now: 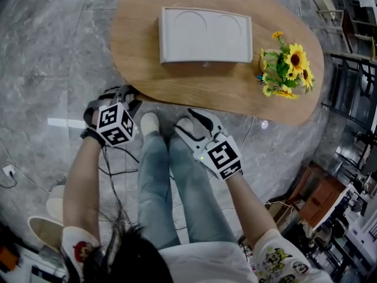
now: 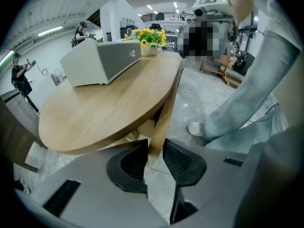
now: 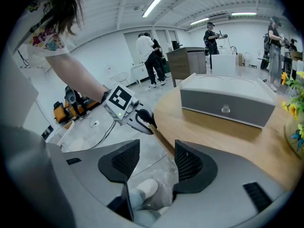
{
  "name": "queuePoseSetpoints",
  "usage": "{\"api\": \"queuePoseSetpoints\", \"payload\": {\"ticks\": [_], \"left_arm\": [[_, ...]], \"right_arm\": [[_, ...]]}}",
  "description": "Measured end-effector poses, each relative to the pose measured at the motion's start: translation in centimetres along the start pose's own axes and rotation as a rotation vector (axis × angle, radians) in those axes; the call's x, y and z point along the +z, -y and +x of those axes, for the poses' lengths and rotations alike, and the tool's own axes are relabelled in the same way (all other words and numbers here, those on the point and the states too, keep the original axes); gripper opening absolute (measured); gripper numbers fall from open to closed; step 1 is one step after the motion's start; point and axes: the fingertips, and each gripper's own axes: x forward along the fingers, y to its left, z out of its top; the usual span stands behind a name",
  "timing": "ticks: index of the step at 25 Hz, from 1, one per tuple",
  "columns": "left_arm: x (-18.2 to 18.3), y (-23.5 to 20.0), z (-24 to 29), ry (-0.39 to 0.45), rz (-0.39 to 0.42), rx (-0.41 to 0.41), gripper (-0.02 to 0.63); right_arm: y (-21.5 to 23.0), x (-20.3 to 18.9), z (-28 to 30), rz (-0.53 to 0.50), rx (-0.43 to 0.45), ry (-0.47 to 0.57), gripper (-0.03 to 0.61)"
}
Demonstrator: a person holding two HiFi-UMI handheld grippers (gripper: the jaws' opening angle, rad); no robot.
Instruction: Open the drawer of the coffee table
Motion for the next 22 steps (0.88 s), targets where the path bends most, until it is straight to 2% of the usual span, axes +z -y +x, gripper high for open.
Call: {"api": "queuePoseSetpoints", "payload": {"ticks": [4,11,17,22], "left_arm": [[-0.1,0.4,-0.1,-0.016,0.032,-0.01,0.091],[-0.3,0.8,-0.2,-0.057,0.145,-0.054,0.075],[-0.6,0.8,-0.4,-0.069,0.195,-0.101,0.071],[-0.6,0.9,-0.5,-0.061,0.196,-0.117,0.071]], "right_arm": [[-0.2,-0.1,0.3,-0.003,0.006,-0.009,0.199],[-0.6,-0.8,0.6,-0.003,0.019,-0.037,0.199],[-0.6,-1.0,0.7,-0.002,0.03,-0.044,0.199],[-0.5,-1.5,0.9,-0.008,0.031,-0.063,0.199]]}}
